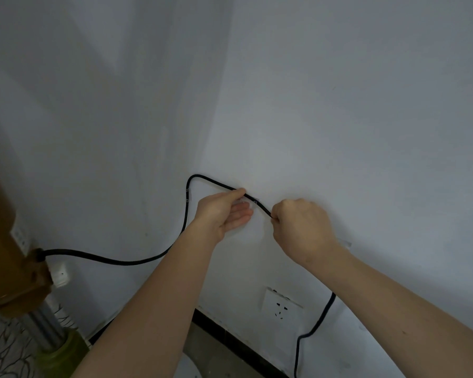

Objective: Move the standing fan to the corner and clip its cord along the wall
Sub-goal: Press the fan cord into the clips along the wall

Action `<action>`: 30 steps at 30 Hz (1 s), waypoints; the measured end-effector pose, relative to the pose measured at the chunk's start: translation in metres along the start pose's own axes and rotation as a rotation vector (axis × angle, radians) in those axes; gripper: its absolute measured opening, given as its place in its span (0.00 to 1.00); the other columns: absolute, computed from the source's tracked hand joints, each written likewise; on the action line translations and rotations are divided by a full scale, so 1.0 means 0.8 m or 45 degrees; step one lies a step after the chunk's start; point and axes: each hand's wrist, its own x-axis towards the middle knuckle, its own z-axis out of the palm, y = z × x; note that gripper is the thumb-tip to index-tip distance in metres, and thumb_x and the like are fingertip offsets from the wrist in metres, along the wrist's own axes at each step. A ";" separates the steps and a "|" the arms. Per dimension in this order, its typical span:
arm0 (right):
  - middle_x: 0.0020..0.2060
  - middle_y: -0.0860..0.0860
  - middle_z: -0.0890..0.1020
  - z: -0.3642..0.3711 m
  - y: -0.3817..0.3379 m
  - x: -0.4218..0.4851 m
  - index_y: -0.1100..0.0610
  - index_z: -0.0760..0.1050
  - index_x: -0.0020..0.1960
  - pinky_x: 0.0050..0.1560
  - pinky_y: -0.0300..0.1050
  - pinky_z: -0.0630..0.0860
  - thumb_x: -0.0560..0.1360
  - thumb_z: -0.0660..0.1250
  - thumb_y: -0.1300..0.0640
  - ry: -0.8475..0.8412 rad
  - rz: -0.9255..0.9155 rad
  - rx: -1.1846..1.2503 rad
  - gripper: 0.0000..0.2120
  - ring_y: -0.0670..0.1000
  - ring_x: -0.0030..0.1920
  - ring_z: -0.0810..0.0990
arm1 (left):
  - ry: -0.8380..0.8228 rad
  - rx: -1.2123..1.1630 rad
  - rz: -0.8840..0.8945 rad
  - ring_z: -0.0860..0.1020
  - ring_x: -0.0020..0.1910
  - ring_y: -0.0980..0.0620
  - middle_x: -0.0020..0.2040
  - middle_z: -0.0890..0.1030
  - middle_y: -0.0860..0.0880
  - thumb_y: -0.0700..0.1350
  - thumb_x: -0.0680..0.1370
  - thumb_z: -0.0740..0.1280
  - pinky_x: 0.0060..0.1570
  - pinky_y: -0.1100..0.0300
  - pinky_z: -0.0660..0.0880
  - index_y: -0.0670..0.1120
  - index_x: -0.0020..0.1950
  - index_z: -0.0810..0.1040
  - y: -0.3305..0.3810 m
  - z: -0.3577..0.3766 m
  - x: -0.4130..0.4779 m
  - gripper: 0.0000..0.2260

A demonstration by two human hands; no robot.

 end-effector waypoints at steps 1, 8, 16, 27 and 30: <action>0.29 0.54 0.70 -0.001 -0.001 0.000 0.56 0.68 0.35 0.29 0.43 0.59 0.71 0.61 0.67 -0.002 -0.009 -0.024 0.08 0.55 0.29 0.66 | -0.001 0.004 -0.004 0.83 0.27 0.52 0.41 0.82 0.41 0.43 0.73 0.73 0.27 0.62 0.79 0.40 0.45 0.78 0.000 0.000 0.000 0.07; 0.25 0.50 0.60 -0.005 0.000 -0.001 0.55 0.55 0.28 0.24 0.43 0.50 0.69 0.60 0.68 0.010 -0.084 -0.158 0.19 0.52 0.24 0.60 | -0.016 0.008 -0.002 0.83 0.28 0.52 0.41 0.82 0.41 0.42 0.72 0.74 0.29 0.62 0.80 0.40 0.45 0.79 -0.002 -0.001 0.003 0.07; 0.25 0.50 0.59 -0.010 -0.001 0.003 0.55 0.53 0.29 0.26 0.44 0.53 0.69 0.59 0.70 -0.007 -0.083 -0.207 0.19 0.52 0.25 0.58 | -0.104 -0.103 0.049 0.84 0.33 0.54 0.40 0.82 0.44 0.32 0.69 0.74 0.33 0.65 0.80 0.37 0.52 0.76 -0.012 0.002 -0.002 0.14; 0.27 0.50 0.61 -0.014 -0.003 0.000 0.55 0.52 0.29 0.24 0.43 0.49 0.68 0.62 0.70 -0.027 -0.104 -0.278 0.22 0.50 0.24 0.56 | -0.054 -0.159 0.224 0.84 0.38 0.51 0.42 0.82 0.41 0.30 0.68 0.74 0.39 0.64 0.81 0.35 0.50 0.76 -0.025 0.003 0.001 0.13; 0.36 0.54 0.75 -0.011 -0.003 -0.001 0.55 0.51 0.30 0.24 0.42 0.49 0.69 0.63 0.70 -0.012 -0.142 -0.307 0.23 0.54 0.31 0.68 | -0.037 -0.146 0.259 0.84 0.37 0.52 0.42 0.83 0.40 0.30 0.68 0.74 0.38 0.65 0.80 0.36 0.49 0.76 -0.026 0.004 0.000 0.13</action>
